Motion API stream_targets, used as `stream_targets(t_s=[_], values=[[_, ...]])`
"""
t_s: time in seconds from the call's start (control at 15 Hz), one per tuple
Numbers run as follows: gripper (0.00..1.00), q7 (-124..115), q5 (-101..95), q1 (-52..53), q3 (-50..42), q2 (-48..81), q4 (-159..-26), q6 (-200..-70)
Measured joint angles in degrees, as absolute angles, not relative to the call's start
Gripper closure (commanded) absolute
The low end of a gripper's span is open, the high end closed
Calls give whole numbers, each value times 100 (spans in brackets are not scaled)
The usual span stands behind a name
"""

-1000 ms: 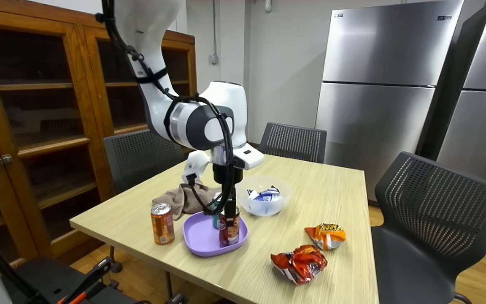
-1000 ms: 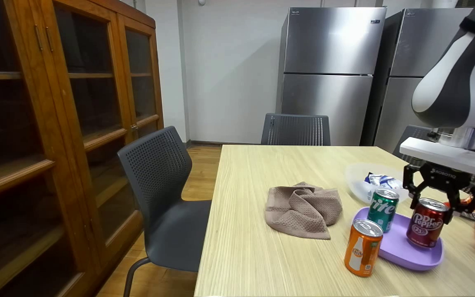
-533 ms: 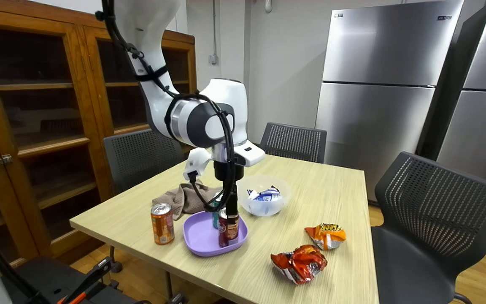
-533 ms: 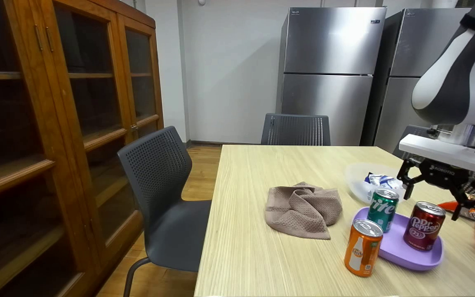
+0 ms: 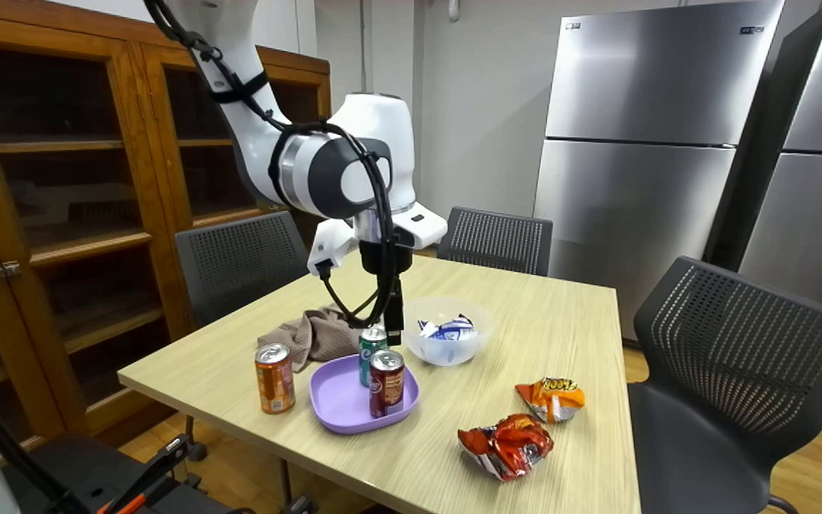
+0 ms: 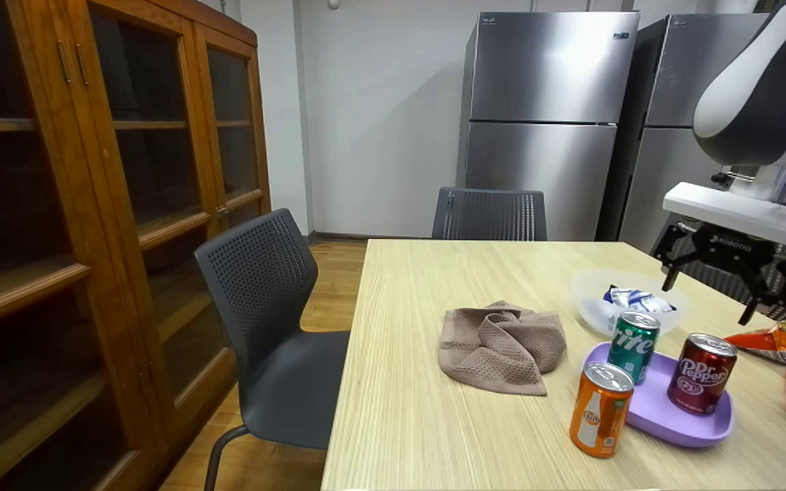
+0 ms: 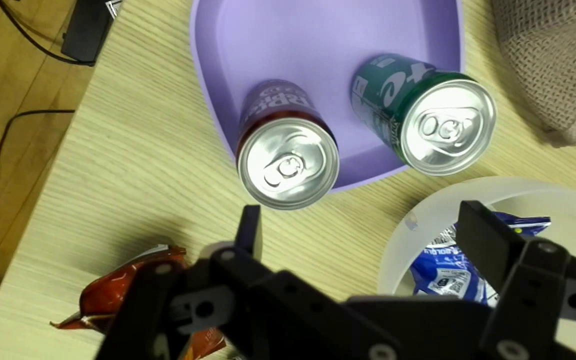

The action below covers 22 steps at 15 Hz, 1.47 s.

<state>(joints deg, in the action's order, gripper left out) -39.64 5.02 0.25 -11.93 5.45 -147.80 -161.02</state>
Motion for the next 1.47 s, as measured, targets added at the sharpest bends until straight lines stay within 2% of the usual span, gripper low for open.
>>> stream_targets(t_s=[1.0,1.47], values=[[0,-4011,-347,143,192,-520,-15740,-16097],[0,-3685,-326,345,539,-631,-15904,-16015]])
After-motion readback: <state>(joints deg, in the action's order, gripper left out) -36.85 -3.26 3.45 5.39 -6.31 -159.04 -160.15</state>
